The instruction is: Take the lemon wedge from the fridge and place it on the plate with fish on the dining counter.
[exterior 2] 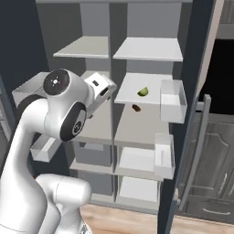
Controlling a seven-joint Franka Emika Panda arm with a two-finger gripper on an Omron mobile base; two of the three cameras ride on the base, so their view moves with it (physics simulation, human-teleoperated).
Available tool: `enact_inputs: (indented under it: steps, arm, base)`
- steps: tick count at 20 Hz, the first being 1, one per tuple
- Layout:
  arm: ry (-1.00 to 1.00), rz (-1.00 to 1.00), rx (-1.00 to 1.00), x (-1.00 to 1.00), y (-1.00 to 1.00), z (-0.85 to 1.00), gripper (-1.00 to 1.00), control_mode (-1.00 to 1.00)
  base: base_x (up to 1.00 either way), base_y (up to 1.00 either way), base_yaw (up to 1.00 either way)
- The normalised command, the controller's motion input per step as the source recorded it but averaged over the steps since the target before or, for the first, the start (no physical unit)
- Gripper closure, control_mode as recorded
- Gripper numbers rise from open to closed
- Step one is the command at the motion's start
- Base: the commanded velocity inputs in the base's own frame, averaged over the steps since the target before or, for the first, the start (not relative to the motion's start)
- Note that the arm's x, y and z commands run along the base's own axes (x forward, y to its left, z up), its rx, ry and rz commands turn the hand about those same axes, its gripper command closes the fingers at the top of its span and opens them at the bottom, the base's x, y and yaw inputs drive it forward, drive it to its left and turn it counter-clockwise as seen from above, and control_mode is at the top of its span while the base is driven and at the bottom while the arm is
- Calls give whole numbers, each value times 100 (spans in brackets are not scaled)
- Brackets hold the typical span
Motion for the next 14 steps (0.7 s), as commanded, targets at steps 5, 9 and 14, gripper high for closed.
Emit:
enact_inputs:
  steps: [5,9,14]
  arm:
    - [0,0,0,0,0,0,-100,100]
    - [0,0,0,0,0,0,-100,100]
    - [0,0,0,0,0,0,-100,100]
  base:
    - [48,-8,-3]
    - [46,0,0]
    - [18,-16,1]
